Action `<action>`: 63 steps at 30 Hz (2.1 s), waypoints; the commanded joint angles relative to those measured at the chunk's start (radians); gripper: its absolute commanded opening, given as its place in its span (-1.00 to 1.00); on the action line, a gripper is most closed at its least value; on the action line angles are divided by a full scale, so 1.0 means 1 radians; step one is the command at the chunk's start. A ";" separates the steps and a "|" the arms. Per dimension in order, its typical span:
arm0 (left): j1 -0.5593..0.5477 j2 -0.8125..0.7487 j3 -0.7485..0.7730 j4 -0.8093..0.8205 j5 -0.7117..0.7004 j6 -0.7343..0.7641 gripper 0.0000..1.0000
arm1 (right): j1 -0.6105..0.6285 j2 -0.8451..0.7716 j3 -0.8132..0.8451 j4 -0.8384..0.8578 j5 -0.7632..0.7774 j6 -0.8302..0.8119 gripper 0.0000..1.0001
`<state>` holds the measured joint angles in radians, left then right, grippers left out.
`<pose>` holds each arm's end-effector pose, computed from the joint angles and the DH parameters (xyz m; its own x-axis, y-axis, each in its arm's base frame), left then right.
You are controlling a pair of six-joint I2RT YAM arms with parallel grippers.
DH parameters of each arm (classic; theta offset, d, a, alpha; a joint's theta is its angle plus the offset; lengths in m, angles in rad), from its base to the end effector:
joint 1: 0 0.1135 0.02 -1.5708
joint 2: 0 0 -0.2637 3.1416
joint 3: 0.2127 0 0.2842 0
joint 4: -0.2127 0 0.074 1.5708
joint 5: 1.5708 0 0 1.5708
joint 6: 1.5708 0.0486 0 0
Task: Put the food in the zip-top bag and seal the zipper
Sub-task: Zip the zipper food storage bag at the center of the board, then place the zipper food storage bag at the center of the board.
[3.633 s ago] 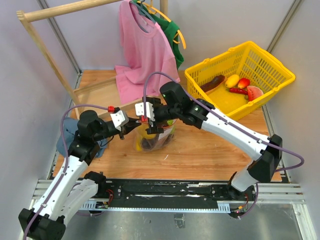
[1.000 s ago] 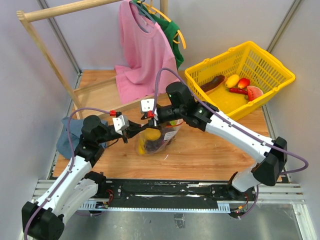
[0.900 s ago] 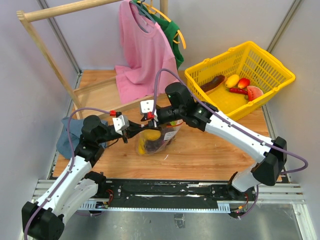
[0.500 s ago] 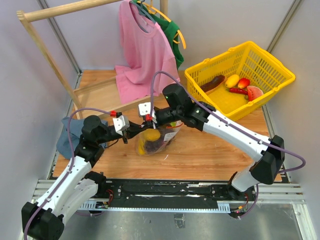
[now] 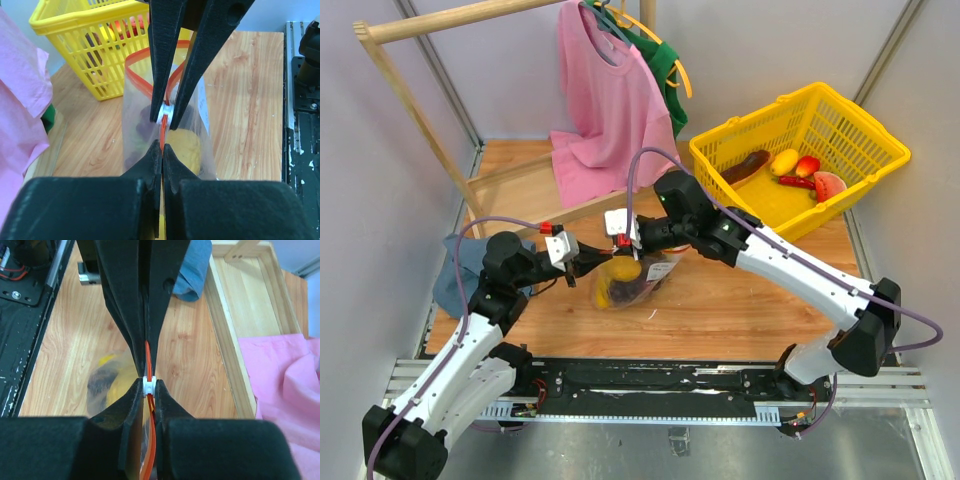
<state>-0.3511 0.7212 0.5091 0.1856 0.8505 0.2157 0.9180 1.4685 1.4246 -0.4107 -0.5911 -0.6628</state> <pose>0.1867 -0.1073 0.2850 0.1753 0.0862 -0.9807 0.9161 0.3506 0.1945 0.2069 0.3151 0.3734 0.3828 -0.3406 -0.8588 -0.9238 -0.1306 -0.3599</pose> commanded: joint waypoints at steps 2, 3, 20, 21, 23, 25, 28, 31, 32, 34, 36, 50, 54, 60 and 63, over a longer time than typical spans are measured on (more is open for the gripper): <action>-0.002 -0.024 0.010 0.051 -0.047 -0.013 -0.99 | -0.050 -0.065 -0.030 -0.061 0.102 -0.018 -0.99; -0.003 -0.024 0.009 0.053 -0.059 -0.013 -0.99 | -0.057 -0.071 -0.035 -0.063 0.115 -0.015 -0.99; -0.002 -0.001 0.005 0.091 -0.468 -0.093 -0.99 | -0.105 -0.139 -0.098 -0.175 0.318 0.076 -0.99; -0.002 0.006 0.008 0.088 -0.492 -0.097 -0.99 | -0.111 -0.146 -0.106 -0.183 0.326 0.083 -0.99; -0.002 0.019 0.015 0.085 -0.535 -0.105 -0.99 | -0.123 -0.163 -0.125 -0.195 0.338 0.096 -0.99; -0.003 0.032 0.021 0.082 -0.579 -0.112 -0.99 | -0.131 -0.179 -0.145 -0.205 0.350 0.107 -0.99; -0.002 0.050 0.026 0.077 -0.646 -0.118 -0.99 | -0.141 -0.198 -0.166 -0.232 0.384 0.117 -0.99; -0.002 0.063 0.031 0.069 -0.696 -0.123 -0.99 | -0.154 -0.218 -0.177 -0.263 0.429 0.126 -0.99; -0.003 0.065 0.032 0.068 -0.708 -0.123 -0.99 | -0.161 -0.225 -0.181 -0.273 0.446 0.130 -0.99; -0.001 0.071 0.035 0.063 -0.731 -0.125 -1.00 | -0.177 -0.241 -0.190 -0.283 0.481 0.137 -0.99; 0.000 0.079 0.039 0.056 -0.753 -0.124 -0.99 | -0.195 -0.257 -0.200 -0.292 0.520 0.143 -0.99; -0.001 0.206 0.139 0.095 -0.681 -0.209 -0.99 | -0.299 -0.202 -0.096 -0.113 0.664 0.244 -0.99; -0.001 0.268 0.208 0.146 -0.691 -0.229 -0.99 | -0.300 -0.188 -0.083 0.035 0.705 0.223 -0.99; 0.000 0.331 0.239 0.187 -0.659 -0.302 -0.98 | -0.300 -0.190 -0.140 0.137 0.683 0.226 -0.99; 0.000 0.319 0.184 0.163 -0.627 -0.397 -0.84 | -0.301 -0.222 -0.242 0.141 0.574 0.264 -0.99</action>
<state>-0.3557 1.0542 0.7204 0.2939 0.1890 -0.0658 0.6342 1.2850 1.2789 -0.3447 0.0700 -0.4435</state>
